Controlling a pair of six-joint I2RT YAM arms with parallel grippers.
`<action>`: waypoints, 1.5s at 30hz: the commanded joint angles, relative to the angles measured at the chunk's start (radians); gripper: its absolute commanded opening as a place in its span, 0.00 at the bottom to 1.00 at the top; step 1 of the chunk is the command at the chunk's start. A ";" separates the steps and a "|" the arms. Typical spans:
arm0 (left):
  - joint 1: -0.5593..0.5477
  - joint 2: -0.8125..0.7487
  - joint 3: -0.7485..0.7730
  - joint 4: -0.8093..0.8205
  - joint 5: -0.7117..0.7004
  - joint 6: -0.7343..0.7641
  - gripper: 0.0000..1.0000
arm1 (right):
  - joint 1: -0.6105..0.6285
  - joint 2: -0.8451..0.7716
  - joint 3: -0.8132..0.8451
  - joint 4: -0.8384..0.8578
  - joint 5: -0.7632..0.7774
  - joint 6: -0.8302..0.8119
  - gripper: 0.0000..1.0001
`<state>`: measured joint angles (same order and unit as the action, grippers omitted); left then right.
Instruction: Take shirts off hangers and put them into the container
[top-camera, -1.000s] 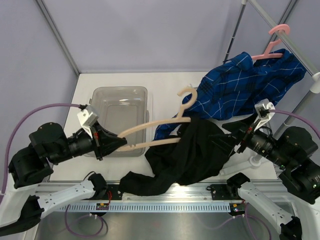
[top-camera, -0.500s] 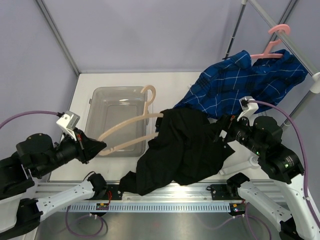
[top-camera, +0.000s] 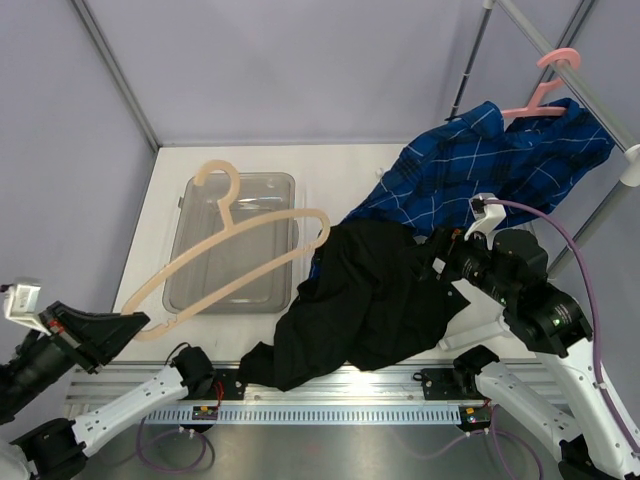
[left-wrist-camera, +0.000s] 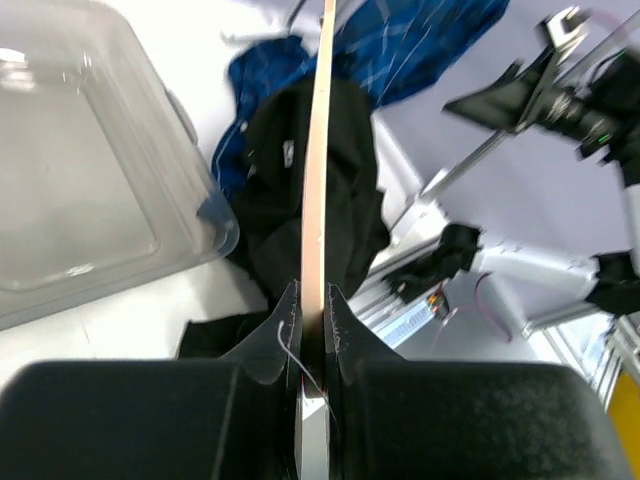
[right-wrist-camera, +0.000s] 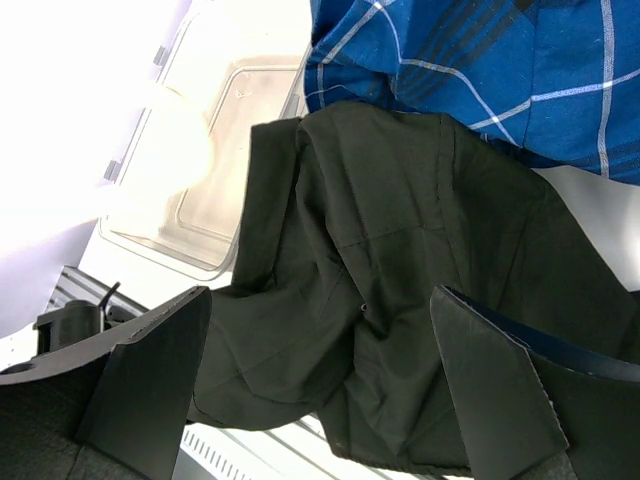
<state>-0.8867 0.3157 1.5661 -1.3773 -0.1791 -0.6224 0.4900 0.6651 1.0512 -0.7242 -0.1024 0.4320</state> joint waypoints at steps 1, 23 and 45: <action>0.032 0.019 0.034 0.024 -0.037 0.001 0.00 | -0.001 0.001 0.003 0.051 0.009 0.008 0.99; 0.042 0.321 -0.199 0.961 0.516 0.173 0.00 | 0.022 -0.061 -0.474 0.315 -0.279 0.223 0.00; -0.152 1.155 0.262 0.968 0.489 0.352 0.00 | 0.156 0.015 -0.476 0.396 -0.181 0.225 0.00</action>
<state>-1.0267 1.3968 1.6844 -0.3897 0.3145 -0.3336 0.6277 0.6876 0.5690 -0.3801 -0.3126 0.6537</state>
